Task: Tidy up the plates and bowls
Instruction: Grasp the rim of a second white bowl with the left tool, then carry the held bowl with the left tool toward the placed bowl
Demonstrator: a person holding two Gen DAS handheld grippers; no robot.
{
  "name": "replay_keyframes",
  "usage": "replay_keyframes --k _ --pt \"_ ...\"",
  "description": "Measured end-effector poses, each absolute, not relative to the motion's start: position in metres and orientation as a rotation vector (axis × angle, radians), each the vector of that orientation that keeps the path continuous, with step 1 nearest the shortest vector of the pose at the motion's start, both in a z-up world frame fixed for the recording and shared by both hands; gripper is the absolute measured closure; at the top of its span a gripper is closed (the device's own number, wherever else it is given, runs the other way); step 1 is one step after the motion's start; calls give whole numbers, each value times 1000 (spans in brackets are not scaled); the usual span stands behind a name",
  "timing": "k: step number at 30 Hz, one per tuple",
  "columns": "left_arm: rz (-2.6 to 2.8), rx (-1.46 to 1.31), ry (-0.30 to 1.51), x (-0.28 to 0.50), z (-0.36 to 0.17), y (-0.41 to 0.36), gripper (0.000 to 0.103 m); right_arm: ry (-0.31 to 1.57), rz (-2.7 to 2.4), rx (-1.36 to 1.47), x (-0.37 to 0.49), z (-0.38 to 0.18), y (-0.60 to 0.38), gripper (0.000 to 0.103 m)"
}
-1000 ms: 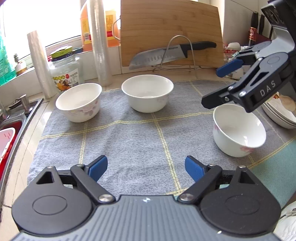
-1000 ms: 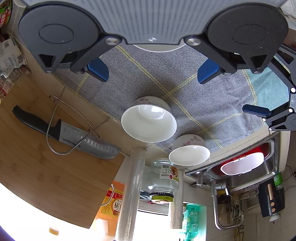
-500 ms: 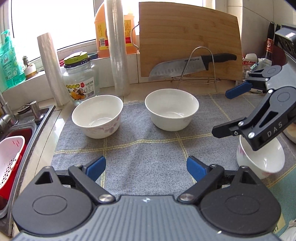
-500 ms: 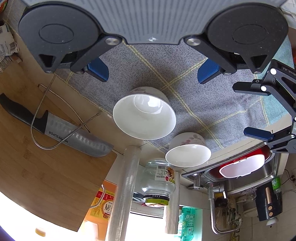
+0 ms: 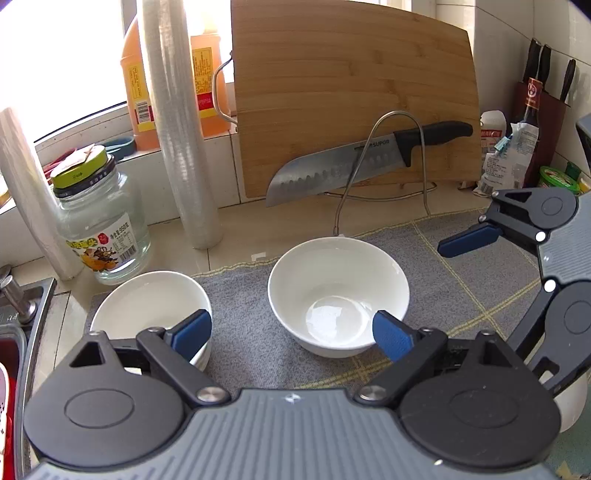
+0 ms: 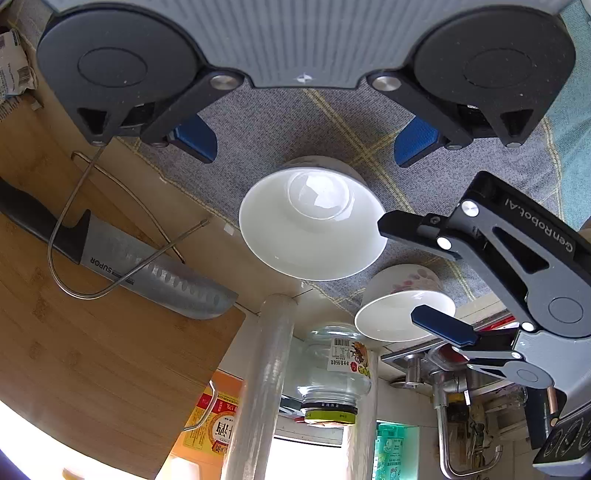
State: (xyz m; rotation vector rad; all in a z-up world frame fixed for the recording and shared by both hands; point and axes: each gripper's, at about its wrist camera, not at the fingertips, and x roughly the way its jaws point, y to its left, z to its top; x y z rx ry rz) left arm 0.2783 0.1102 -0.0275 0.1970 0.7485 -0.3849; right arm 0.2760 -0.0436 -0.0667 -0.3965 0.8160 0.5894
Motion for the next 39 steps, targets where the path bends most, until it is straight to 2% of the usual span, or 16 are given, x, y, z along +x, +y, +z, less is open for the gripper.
replay_keyframes --k 8,16,19,26,33,39 --pt "-451 206 783 321 -35 100 12 829 587 -425 284 -73 -36 0" --pt "-487 241 843 345 -47 90 36 849 591 -430 294 -80 -30 0" --pt "-498 244 856 349 -51 89 40 855 594 -438 297 -83 -27 0" --pt "-516 248 885 354 -56 88 46 867 601 -428 307 -88 -23 4" --pt "-530 247 905 357 -60 87 49 874 616 -418 311 -90 -23 13" --pt "-546 234 920 358 -62 88 54 865 622 -409 313 -90 -21 15"
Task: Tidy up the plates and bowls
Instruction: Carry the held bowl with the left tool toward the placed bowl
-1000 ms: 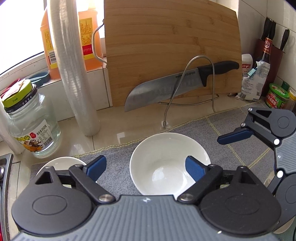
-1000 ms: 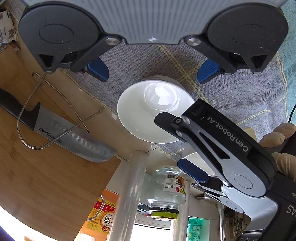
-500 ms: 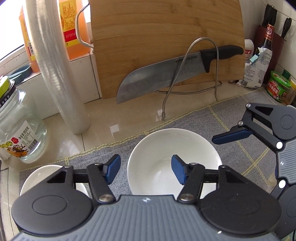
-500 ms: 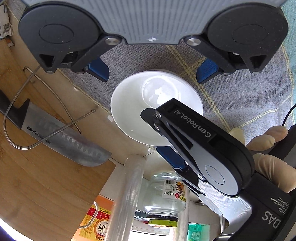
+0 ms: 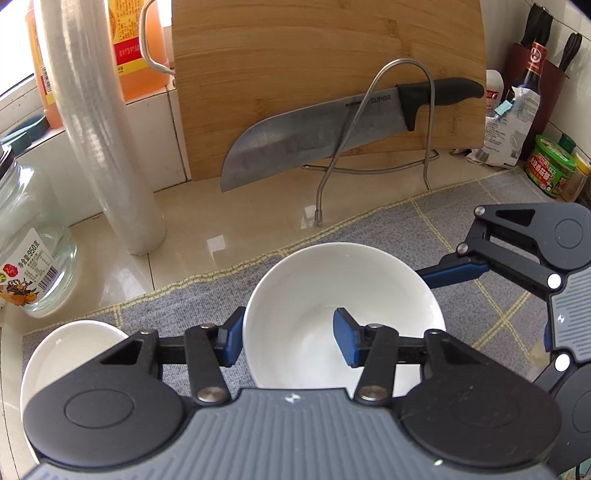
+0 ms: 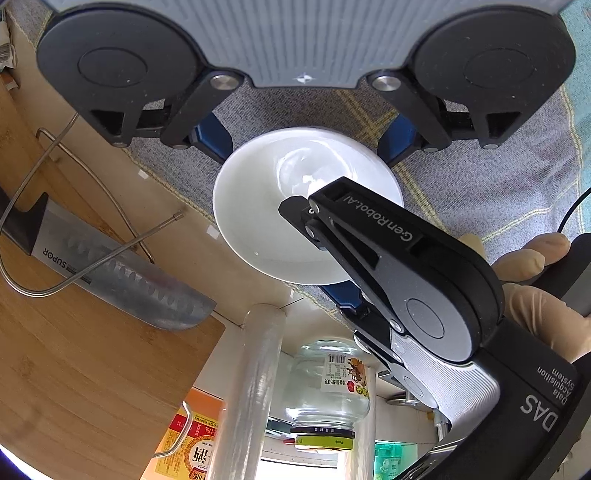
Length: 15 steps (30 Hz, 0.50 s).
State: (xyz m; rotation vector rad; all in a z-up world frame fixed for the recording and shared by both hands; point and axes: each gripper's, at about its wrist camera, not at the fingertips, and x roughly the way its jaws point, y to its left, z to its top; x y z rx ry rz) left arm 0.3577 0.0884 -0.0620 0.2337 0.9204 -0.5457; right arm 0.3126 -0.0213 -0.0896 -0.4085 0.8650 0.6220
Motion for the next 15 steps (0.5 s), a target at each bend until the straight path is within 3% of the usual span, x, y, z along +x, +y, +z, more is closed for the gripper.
replay_keyframes --k 15 --pt "-549 228 926 351 -60 91 54 866 627 -416 305 -86 -19 16"
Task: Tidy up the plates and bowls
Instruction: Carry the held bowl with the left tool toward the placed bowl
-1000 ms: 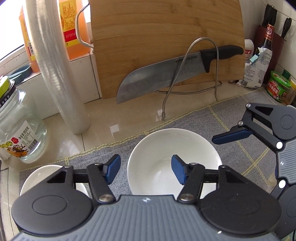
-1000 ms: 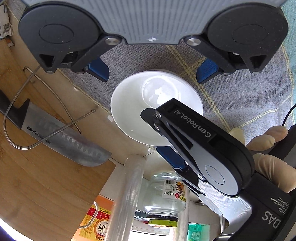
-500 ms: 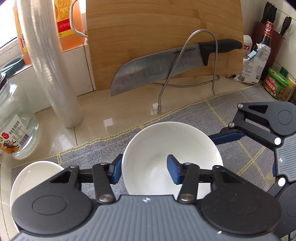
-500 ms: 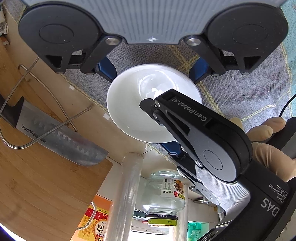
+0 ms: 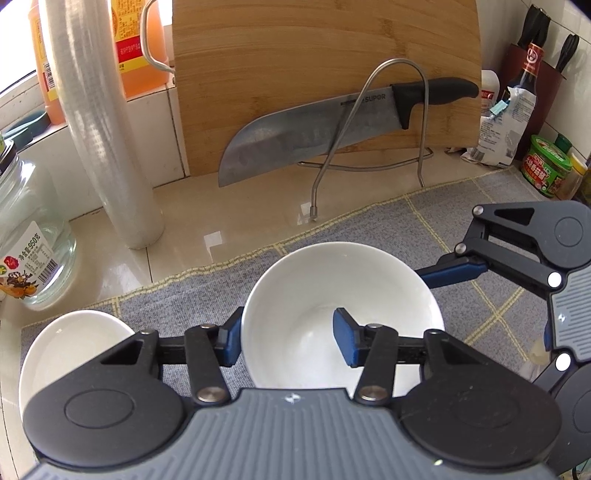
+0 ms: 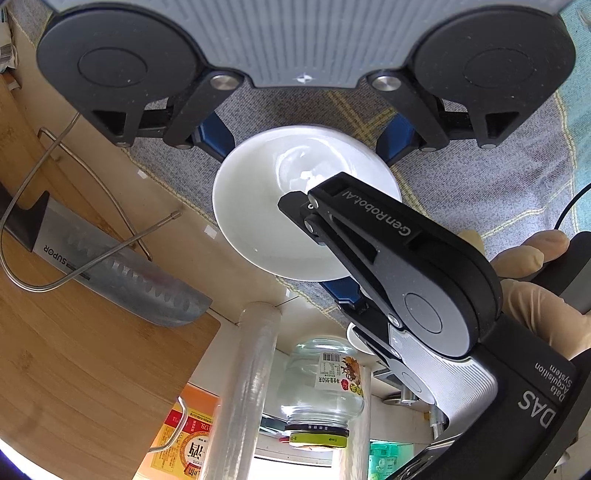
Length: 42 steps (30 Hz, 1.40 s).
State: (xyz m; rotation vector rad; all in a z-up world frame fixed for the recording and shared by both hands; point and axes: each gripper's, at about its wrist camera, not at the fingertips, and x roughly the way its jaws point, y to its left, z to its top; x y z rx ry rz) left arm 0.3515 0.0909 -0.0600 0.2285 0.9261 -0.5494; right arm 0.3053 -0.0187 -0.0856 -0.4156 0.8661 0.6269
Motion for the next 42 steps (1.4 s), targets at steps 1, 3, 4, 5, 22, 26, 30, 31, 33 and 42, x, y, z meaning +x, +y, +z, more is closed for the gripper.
replay_keyframes --k 1,3,4,5,22,26,30,31,33,42 --pt "-549 228 926 350 -59 91 54 867 628 -416 304 -85 -19 16" --pt "-550 227 924 347 -57 91 54 866 630 -417 301 -82 -19 16" --pt "-550 223 923 346 -55 91 54 865 631 -417 300 -80 -20 16" --pt "-551 216 924 345 -53 91 54 865 632 -417 298 -79 -20 16" --pt "-556 198 914 311 -22 84 54 866 637 -393 265 -51 -30 16" --pt "-563 202 904 302 -14 82 54 854 632 -393 254 -45 -33 16" --pt "-571 211 889 292 -7 77 54 841 618 -390 243 -39 -36 16" --pt "-573 213 888 291 -5 76 54 838 615 -390 240 -38 -37 16" --pt "-582 218 885 286 -2 74 54 832 608 -387 233 -35 -40 16" --pt "-627 235 879 268 5 57 54 820 562 -370 210 -27 -55 16"
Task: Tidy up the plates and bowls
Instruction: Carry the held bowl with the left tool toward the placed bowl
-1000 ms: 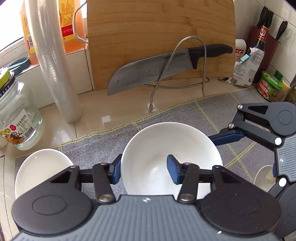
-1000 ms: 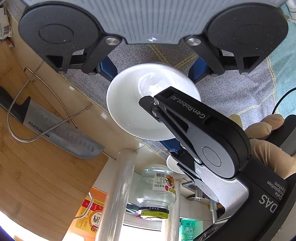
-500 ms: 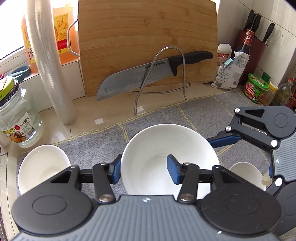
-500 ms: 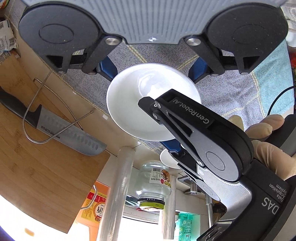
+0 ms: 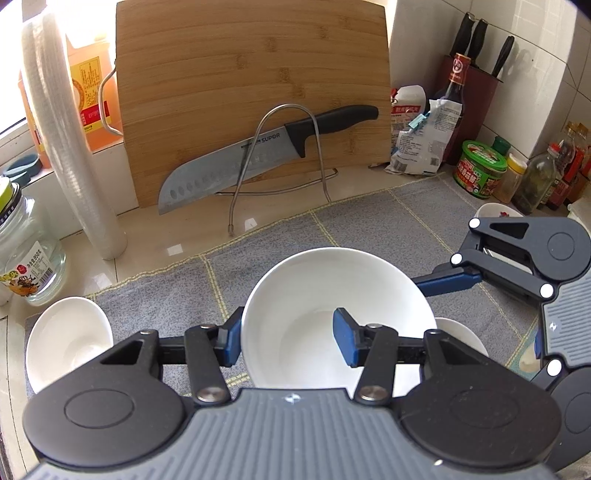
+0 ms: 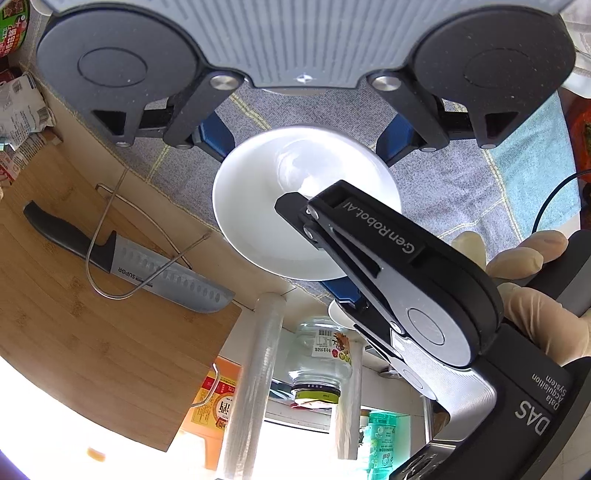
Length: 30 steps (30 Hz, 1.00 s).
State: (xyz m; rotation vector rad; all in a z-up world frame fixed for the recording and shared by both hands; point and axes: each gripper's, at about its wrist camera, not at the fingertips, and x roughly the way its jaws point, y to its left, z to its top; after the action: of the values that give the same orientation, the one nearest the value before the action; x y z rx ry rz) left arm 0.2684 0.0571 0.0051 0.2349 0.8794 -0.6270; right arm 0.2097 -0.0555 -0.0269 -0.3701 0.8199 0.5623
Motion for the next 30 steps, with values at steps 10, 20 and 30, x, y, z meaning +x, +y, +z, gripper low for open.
replay_keyframes --k 10,20,30 --pt "-691 262 866 252 10 34 54 825 495 -348 187 -21 -75 16" --pt "-736 286 863 238 10 14 54 830 449 -331 167 -18 -95 16" --pt "-768 307 877 228 4 0 54 847 421 -314 153 -20 -106 16"
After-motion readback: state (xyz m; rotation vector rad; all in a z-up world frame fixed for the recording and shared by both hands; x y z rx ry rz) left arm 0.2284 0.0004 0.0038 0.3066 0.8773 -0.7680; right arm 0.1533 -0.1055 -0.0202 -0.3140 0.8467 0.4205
